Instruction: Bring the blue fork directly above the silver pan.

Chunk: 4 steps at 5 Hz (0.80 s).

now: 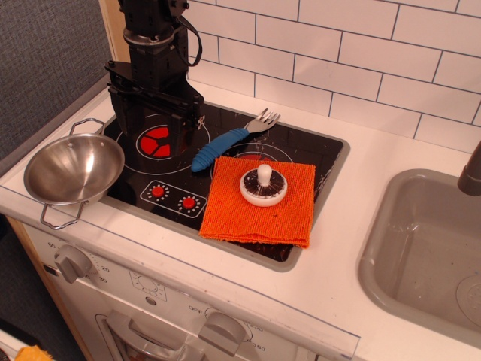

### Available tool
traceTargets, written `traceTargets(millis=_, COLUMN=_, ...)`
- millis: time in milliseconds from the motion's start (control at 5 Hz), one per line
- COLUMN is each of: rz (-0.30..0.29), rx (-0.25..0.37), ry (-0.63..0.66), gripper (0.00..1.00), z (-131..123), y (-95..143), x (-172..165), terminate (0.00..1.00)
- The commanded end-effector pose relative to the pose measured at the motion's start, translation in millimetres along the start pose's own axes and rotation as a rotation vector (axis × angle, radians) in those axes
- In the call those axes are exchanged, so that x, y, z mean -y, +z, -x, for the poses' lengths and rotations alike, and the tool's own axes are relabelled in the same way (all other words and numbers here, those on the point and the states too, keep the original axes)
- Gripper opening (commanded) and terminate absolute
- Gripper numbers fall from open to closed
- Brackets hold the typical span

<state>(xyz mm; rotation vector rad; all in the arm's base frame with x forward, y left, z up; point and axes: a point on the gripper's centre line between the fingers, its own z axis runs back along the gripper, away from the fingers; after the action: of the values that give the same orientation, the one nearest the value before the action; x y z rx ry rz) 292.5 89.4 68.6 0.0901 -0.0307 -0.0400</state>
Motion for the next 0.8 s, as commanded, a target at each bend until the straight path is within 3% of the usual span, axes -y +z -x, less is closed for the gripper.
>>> traceTargets(millis=0, rz=0.0, rx=0.0, ry=0.0, gripper=1.0, z=0.0, y=0.0, x=0.0, terminate=0.0)
traceTargets(millis=400, rz=0.078, rx=0.135, ry=-0.017, gripper=1.0, z=-53.0, y=-2.0, x=7.2, terminate=0.0)
traceTargets(millis=600, rz=0.102, rx=0.152, ry=-0.041, gripper=1.0, z=-78.9, y=-7.0, x=12.6, terminate=0.0)
